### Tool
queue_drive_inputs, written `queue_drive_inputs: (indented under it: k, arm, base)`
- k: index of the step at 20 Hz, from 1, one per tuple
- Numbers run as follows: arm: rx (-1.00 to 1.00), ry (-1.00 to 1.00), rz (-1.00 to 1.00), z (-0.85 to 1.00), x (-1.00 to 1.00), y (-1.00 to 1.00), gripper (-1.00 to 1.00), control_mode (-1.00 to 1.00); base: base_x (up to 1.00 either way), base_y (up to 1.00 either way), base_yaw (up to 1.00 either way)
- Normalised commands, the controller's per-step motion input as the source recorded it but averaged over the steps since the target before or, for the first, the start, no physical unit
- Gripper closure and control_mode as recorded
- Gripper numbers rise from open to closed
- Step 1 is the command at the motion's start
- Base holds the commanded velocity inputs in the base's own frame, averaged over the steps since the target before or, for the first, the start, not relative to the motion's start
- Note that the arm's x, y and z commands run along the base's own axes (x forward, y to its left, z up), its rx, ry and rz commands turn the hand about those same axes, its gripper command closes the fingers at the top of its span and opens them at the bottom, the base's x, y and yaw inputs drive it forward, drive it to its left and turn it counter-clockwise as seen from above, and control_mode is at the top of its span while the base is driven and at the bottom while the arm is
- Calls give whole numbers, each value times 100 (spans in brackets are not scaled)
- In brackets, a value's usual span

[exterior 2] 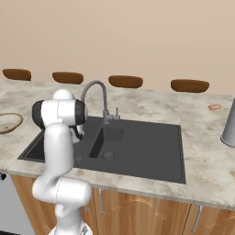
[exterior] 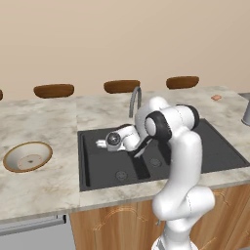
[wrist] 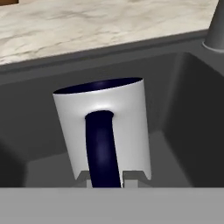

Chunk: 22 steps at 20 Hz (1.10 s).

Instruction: Pick the mug and place it in the sink. Pick the bowl and place it in the open cabinet and then close the cabinet.

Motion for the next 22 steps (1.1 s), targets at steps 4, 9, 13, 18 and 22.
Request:
queue_drive_inputs:
  k: [4, 9, 13, 18, 22]
  arm:
    - [12, 0, 0, -75, -27, 0, 100, -100]
    - [9, 0, 0, -80, -24, -1, 100, -100]
    - [3, -14, 0, -94, -22, 0, 100, -100]
    - [0, -24, 0, -100, -35, -6, 100, -100]
    - [3, -20, 0, -100, -46, -13, 100, -100]
  base:
    - [0, 0, 0]
    - [0, 0, 0]
    - [0, 0, 0]
    - [0, 0, 0]
    - [0, 0, 0]
